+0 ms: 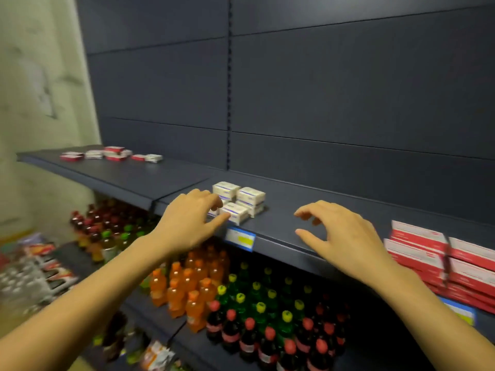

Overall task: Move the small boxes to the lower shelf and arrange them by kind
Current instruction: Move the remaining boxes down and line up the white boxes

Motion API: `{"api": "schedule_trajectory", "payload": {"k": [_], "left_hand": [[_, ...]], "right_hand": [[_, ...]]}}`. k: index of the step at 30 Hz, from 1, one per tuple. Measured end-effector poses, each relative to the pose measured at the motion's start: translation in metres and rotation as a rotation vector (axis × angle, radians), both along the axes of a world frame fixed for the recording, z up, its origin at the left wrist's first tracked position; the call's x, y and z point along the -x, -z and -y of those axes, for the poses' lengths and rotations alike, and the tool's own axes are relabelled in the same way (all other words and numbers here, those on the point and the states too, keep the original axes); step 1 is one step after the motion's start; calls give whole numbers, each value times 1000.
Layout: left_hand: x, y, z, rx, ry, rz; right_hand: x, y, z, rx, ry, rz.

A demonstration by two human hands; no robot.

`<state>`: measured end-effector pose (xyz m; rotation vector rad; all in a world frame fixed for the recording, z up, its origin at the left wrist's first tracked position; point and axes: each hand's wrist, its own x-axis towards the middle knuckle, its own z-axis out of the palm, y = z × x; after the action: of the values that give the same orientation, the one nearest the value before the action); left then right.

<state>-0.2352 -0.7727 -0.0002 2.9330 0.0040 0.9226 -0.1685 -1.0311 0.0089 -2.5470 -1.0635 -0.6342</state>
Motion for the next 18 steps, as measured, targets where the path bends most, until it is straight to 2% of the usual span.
{"api": "schedule_trajectory", "payload": {"k": [8,18], "left_hand": [[47,-8,-127,-31,-186,-16],[65,-8,-289,-32,-238,-13]], "right_hand": [[-2,-7,-142,10,-156,19],[-13,-1,-325,10,-224,-6]]}}
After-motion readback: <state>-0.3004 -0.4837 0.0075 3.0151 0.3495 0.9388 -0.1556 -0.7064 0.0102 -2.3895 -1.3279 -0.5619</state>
